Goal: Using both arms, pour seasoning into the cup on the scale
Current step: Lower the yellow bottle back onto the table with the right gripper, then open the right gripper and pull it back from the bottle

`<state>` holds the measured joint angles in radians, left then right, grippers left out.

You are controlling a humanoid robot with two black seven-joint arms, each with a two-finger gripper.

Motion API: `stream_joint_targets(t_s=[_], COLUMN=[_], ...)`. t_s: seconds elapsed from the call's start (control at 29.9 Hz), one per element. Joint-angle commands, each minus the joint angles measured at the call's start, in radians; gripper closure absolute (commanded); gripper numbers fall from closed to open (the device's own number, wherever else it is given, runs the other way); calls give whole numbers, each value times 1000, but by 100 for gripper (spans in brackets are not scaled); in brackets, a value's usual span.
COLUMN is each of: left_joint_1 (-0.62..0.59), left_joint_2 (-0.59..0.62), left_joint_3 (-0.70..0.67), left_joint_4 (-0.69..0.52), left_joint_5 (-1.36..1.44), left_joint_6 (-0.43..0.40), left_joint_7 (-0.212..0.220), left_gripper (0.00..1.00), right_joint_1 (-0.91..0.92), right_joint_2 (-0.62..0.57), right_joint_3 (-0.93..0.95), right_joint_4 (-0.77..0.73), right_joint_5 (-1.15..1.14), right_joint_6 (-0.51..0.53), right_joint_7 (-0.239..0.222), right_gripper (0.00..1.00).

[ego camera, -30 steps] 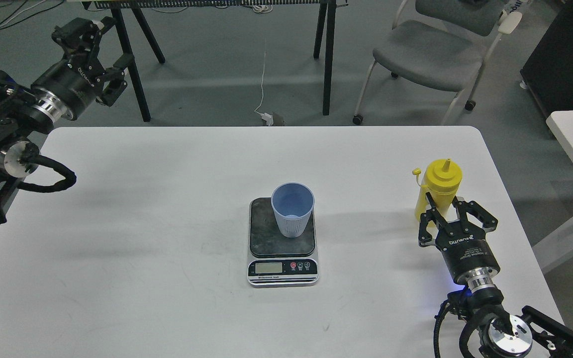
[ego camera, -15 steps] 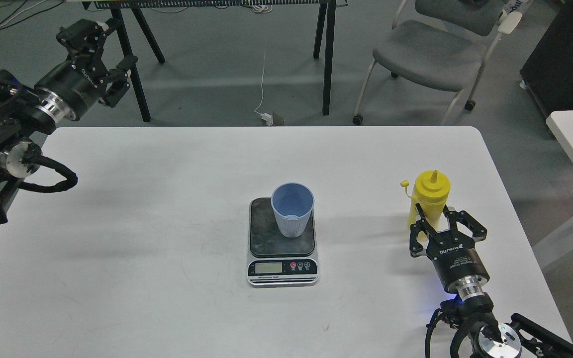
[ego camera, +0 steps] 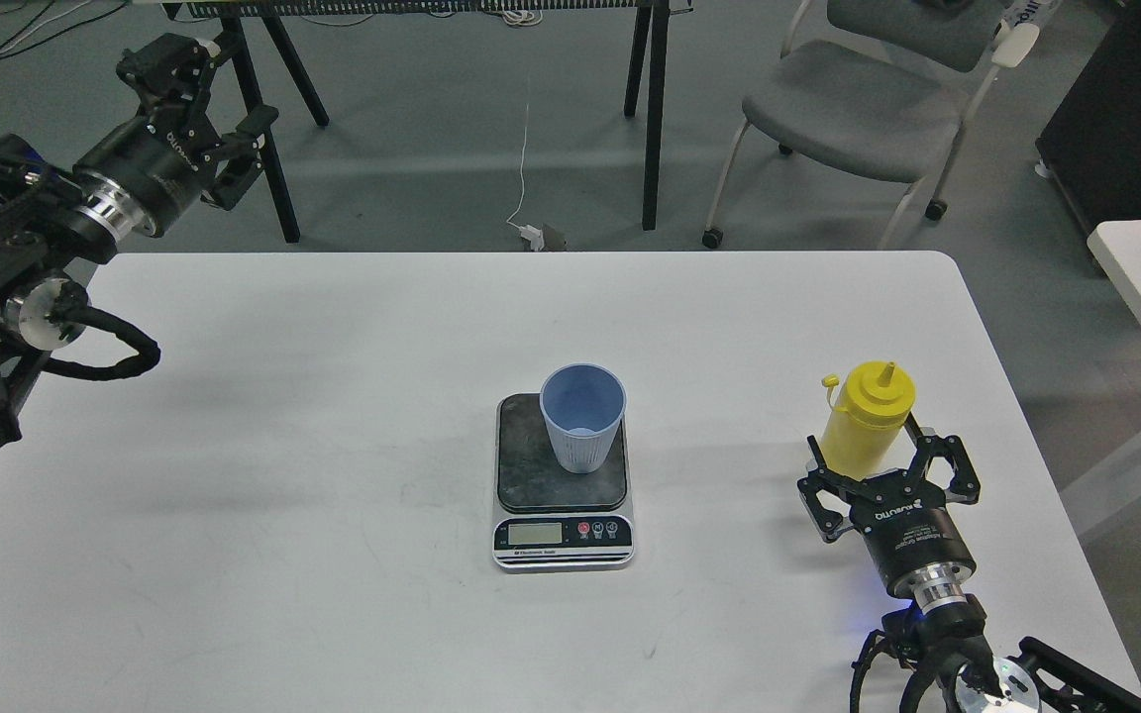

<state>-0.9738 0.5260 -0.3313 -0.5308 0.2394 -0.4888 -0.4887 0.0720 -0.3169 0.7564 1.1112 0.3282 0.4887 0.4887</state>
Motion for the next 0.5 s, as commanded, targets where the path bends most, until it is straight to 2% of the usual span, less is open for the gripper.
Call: stream_joint_targets(t_s=[0.0, 0.13, 0.33, 0.47], left_joint_1=[-2, -8, -8, -6], left_joint_2=[-3, -6, -21, -24], left_joint_3=[0, 0, 0, -3], left_joint_4=[0, 0, 0, 0], left_joint_5=[0, 0, 5, 5], left_joint_6=[0, 0, 0, 0], left_joint_7=[0, 0, 0, 0], left_gripper=[25, 25, 25, 25], right_joint_1=[-26, -78, -196, -201], right_joint_2=[-10, -40, -181, -295], right_joint_3=[6, 9, 70, 92], right_joint_4=[12, 22, 68, 45], right_joint_5=[2, 3, 3, 0], right_joint_6=[0, 0, 0, 0], right_joint_7=[0, 0, 0, 0], right_gripper=[0, 0, 0, 0])
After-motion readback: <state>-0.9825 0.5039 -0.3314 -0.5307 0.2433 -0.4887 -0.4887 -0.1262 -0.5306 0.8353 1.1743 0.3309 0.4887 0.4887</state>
